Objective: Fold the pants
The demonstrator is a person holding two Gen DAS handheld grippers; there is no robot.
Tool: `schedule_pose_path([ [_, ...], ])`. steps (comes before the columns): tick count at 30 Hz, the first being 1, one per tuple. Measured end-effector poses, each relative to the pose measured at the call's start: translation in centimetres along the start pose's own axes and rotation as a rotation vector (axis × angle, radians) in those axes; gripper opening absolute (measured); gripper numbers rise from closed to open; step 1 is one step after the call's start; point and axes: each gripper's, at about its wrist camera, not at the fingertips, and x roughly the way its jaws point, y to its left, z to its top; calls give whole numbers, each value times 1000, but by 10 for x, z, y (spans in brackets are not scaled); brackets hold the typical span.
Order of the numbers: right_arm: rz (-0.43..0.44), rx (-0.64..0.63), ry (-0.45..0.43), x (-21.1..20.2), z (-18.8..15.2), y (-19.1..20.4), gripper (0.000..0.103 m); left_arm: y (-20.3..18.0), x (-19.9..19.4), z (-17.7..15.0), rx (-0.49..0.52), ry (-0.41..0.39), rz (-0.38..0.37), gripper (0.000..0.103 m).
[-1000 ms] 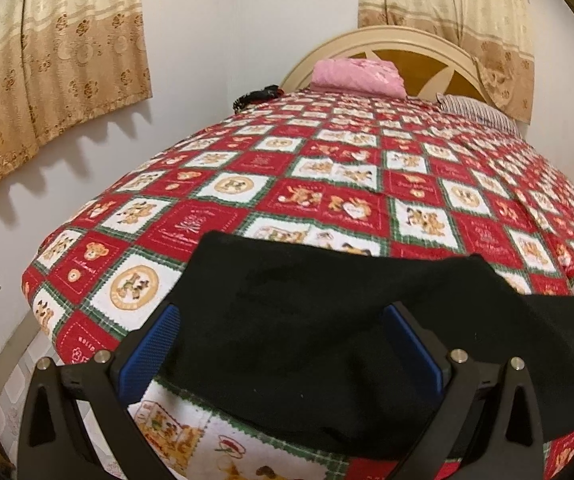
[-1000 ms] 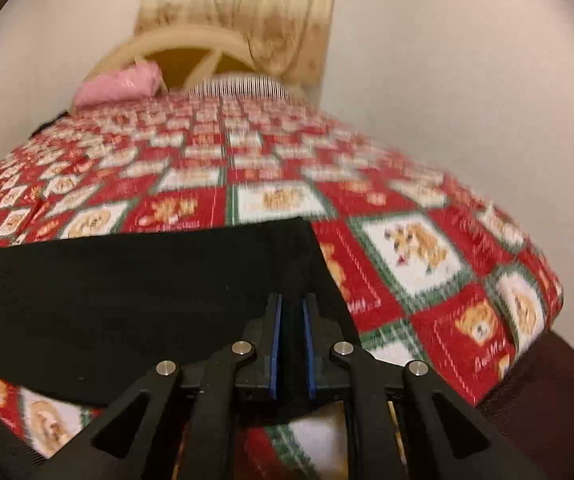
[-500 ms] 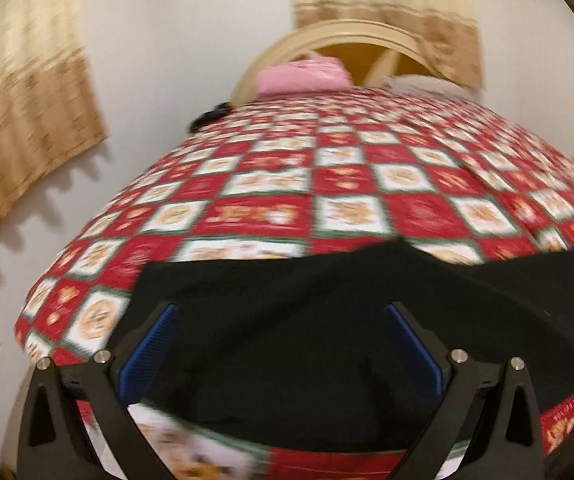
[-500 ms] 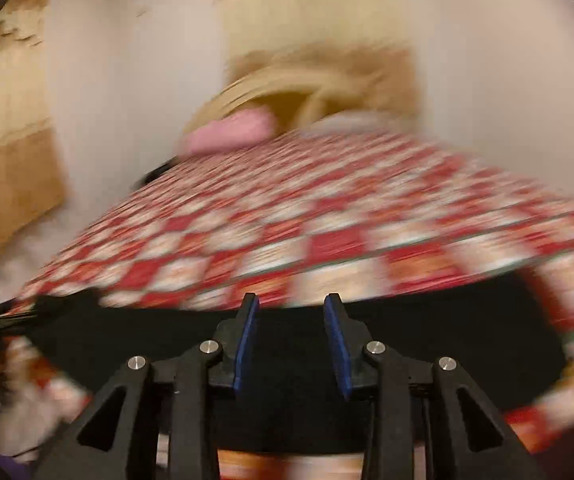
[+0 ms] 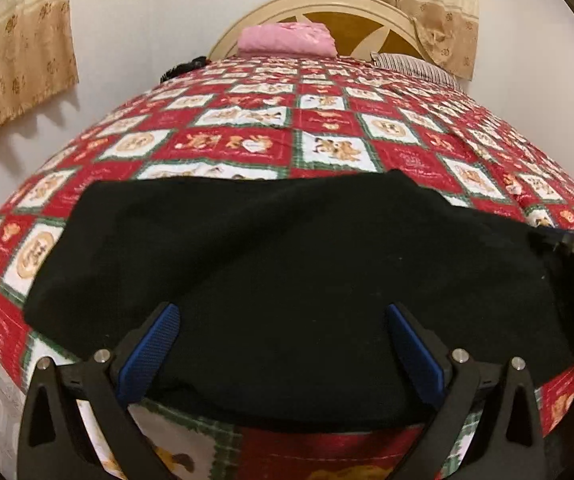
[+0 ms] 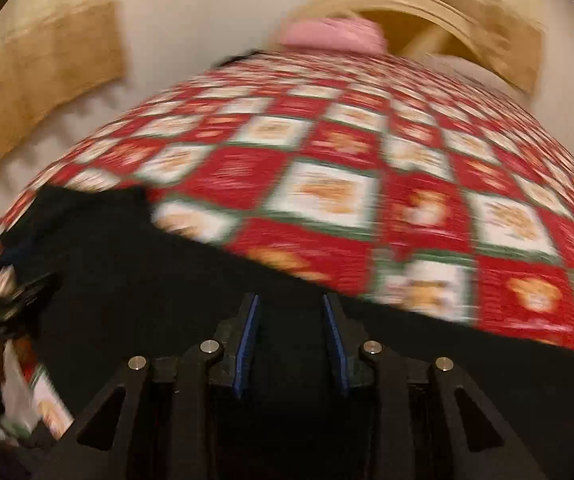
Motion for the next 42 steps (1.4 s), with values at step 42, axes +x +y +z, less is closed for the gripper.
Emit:
schedule_pose_path([
  [42,537,-174,152,51,21,160,13,140,66,71,-136,166,193,103],
])
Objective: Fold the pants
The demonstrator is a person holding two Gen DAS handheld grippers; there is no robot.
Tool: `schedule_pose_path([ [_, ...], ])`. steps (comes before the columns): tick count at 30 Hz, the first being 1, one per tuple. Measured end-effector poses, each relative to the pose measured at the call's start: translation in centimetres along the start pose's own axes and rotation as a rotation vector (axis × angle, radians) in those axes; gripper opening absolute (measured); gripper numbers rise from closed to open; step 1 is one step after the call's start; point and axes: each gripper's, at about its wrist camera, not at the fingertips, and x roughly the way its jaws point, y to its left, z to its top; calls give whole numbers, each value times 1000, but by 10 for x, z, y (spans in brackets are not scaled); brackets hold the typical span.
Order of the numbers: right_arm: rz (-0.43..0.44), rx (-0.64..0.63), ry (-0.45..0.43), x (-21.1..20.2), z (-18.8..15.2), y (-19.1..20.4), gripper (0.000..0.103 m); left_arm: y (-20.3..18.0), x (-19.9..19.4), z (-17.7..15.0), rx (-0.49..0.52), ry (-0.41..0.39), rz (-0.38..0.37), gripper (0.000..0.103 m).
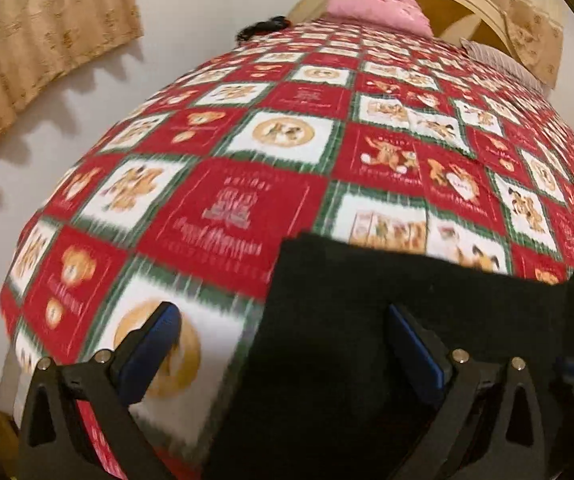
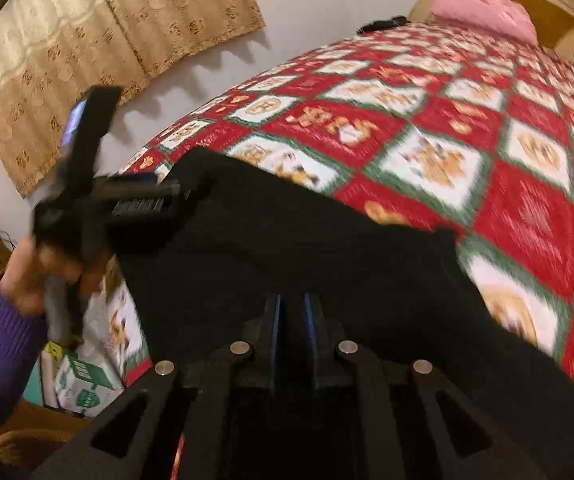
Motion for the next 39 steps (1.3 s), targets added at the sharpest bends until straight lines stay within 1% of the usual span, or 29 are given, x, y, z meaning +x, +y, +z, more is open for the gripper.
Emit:
schedule_pose_path([
  [2,-20,-32,-9,-7,-7,1,13,-2,6,9,30,4,-6,103],
  [3,-33,-48,-9,-7,-7,5,13,0,8,11,26,18,-18,103],
  [5,-85,-90,-8,-12,-4,18,13,7,0,9,-15,44,-41,103],
  [6,-85,-89,-29,-18,-2,20,13,12,-7,6,-35,55,-45,103],
  [7,-40,-90,-63,-24,-1,26,13,14,-15,2,-39,50,-41,103],
  [8,11,-96,-90,-27,0,33,13,19,-27,-4,-37,24,-24,103],
  [9,45,-112,-105,-27,1,41,13,23,-39,-10,-28,-13,14,103],
  [10,60,-138,-109,-24,0,50,13,26,-48,-15,-21,-41,52,103],
  [12,73,-208,-78,-8,-8,68,13,34,-65,-24,-7,-106,152,103],
  [14,70,-238,2,14,-21,76,13,41,-74,-27,-9,-134,210,103],
  [15,67,-245,-42,10,-26,77,13,42,-77,-28,-11,-143,222,103],
  [17,80,-271,-36,3,-31,78,14,44,-80,-22,-7,-152,198,103],
  [19,107,-243,-20,-6,-26,74,14,37,-82,-14,-5,-178,164,103],
  [20,117,-210,-29,-11,-24,70,14,32,-83,-12,-2,-187,151,103],
  [23,123,-138,-123,-28,-18,61,14,14,-80,-8,4,-206,111,103],
  [24,119,-131,-133,-31,-20,62,14,7,-75,-12,13,-198,89,103],
  [25,115,-117,-135,-28,-21,62,14,2,-74,-18,24,-190,84,103],
  [26,120,-109,-126,-22,-23,64,14,-2,-68,-25,39,-182,99,103],
  [27,133,-100,-90,-12,-28,65,14,-5,-57,-39,53,-163,171,103],
  [28,135,-97,-39,0,-34,68,14,-6,-48,-50,61,-141,222,103],
  [29,126,-102,-62,2,-40,70,14,-3,-43,-60,63,-147,222,103],
  [30,122,-109,-91,-1,-42,72,14,3,-46,-69,41,-208,181,103],
  [31,117,-119,-80,-1,-42,74,14,11,-47,-75,19,-226,149,103],
  [33,118,-116,-69,-5,-38,75,14,27,-53,-72,-36,-188,79,103],
  [34,127,-101,-82,-11,-35,74,14,33,-58,-70,-57,-182,72,103],
  [36,163,-85,-146,-26,-31,71,14,46,-79,-66,-95,-225,70,103],
  [37,185,-84,-184,-33,-26,73,14,52,-92,-63,-108,-256,73,103],
  [38,196,-83,-200,-35,-23,74,14,57,-102,-60,-124,-285,117,103],
  [39,212,-80,-220,-34,-16,77,14,63,-112,-55,-141,-315,204,103],
])
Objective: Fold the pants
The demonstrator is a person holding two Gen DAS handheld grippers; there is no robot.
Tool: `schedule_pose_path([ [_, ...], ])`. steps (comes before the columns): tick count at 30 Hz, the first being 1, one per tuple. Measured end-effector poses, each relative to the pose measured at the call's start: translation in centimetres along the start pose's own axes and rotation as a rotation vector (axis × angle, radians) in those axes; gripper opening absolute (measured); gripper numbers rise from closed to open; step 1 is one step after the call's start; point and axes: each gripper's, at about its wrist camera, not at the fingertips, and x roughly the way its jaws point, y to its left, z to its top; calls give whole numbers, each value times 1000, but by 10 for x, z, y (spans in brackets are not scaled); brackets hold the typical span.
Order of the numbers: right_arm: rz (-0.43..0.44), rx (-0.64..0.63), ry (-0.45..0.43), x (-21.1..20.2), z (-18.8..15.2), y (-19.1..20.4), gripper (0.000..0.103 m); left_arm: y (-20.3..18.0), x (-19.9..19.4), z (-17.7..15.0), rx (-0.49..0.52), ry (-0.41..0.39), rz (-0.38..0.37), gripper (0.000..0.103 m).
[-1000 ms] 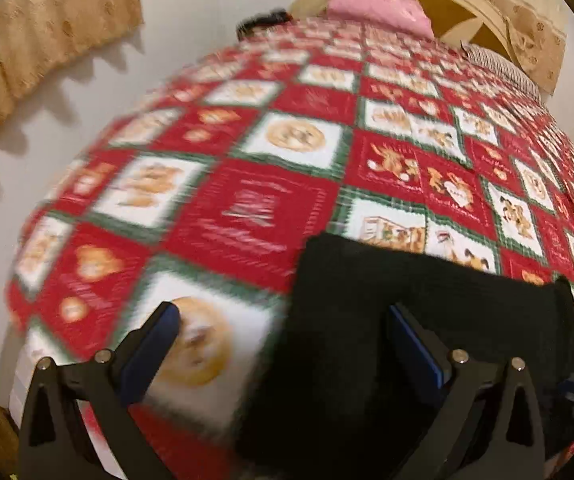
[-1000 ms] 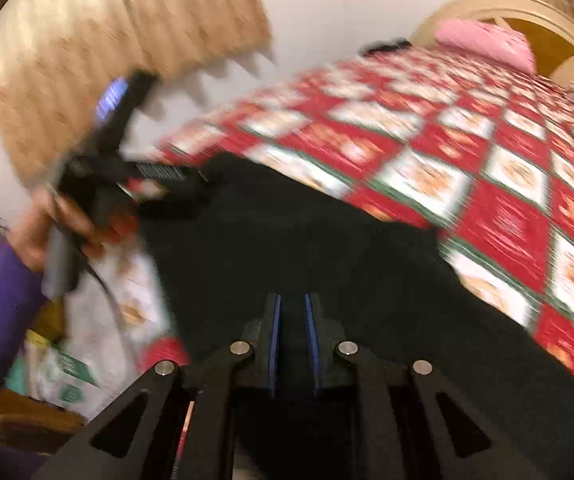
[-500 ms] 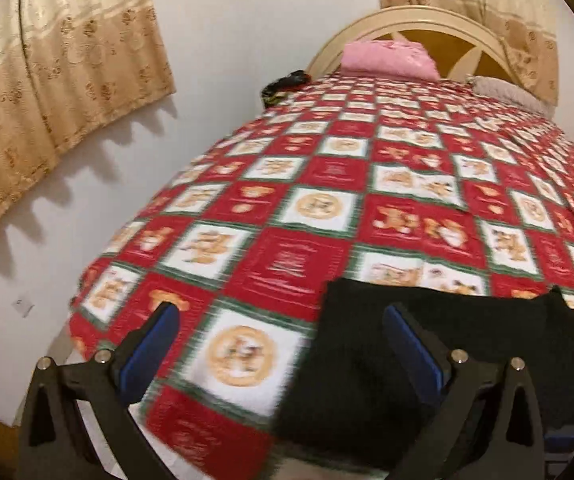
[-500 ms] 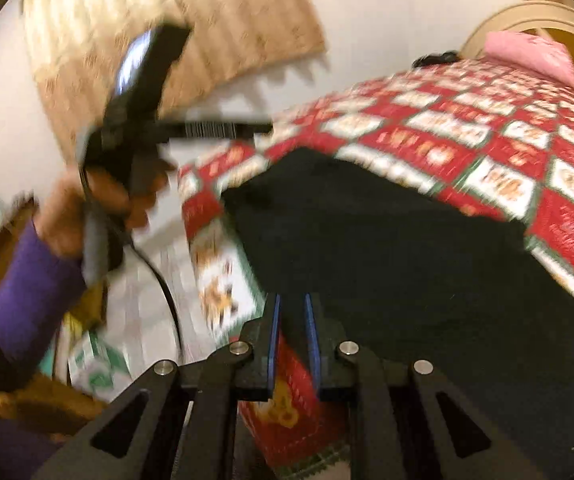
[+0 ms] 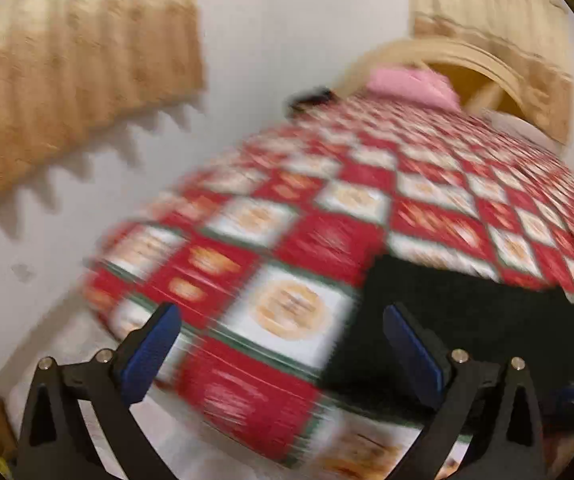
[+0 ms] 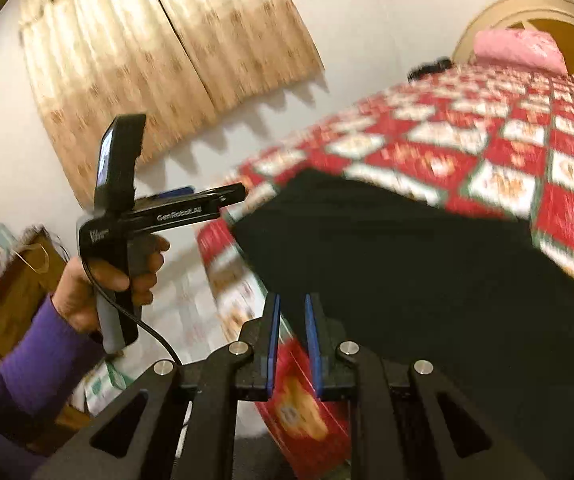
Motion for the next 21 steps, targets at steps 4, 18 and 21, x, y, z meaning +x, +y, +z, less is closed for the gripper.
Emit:
schedule_pose_path([
  [4,-2,-12,5,30,13,7,14,5,-5,20,9,-38,92,103],
  [18,-192,164,-153,-66,-18,-29,14,-98,21,-17,95,30,-124,103],
  [21,-370,316,-294,-154,-38,-68,24,-111,50,-37,107,117,-80,103],
])
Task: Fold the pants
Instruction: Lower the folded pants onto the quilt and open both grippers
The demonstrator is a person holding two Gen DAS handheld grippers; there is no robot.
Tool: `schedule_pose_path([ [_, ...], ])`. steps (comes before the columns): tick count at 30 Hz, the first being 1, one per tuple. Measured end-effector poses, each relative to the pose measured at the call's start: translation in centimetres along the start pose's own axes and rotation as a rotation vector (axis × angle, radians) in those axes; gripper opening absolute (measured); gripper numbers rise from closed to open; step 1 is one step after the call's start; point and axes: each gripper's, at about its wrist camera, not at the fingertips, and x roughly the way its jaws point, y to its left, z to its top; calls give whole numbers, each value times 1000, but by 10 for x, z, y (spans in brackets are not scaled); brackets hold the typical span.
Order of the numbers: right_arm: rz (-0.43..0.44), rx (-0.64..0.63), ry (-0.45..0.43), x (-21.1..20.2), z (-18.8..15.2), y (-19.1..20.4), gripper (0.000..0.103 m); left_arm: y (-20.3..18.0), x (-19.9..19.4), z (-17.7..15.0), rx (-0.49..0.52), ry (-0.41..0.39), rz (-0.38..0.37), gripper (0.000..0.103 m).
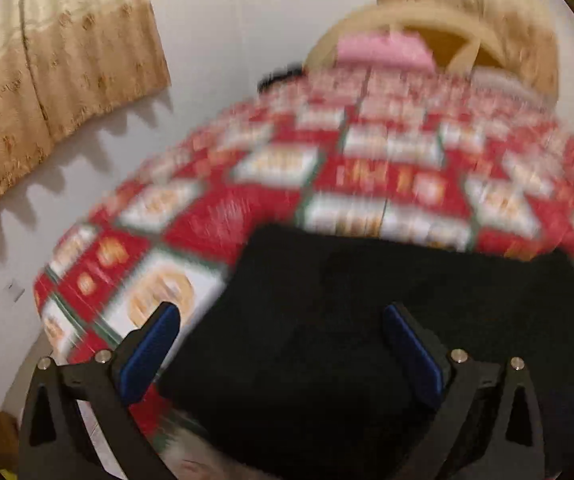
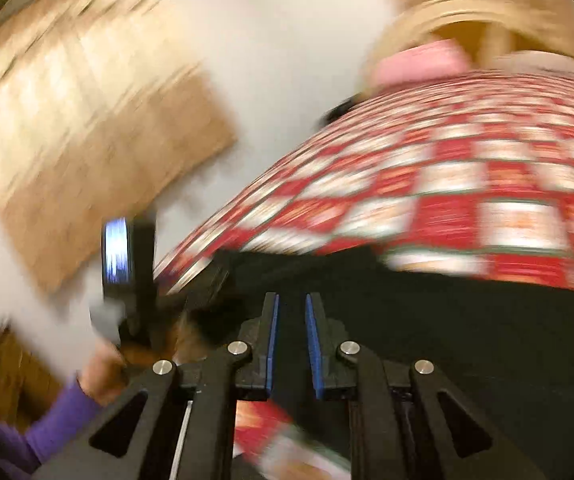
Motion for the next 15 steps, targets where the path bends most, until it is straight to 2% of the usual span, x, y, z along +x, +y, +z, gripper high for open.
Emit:
schedule_pose_path([
  [1,-83,51,-63,-32,7,-29,34,4,-3,0,-37,-18,-6,103],
  [4,-309,160,-254,-123,17,-96,55,10,-2,5,-64,25,-28,103],
  [7,-571,220,-376,-203,17,-150,55,7,-11,5,-84,40,-12,103],
  [10,-814,278,-453,-268,8,-192,55,-8,-26,5,-55,18,-23,103],
  [12,-896,323,-427,-296,2,-218,55,-22,-34,6,-22,14,-47,103],
  [14,-889,356,-389,-304,1,-238,54,-43,-41,7,25,10,-70,103],
  [15,-881,369,-371,-305,0,-242,48,-50,-43,7,39,9,-83,103],
])
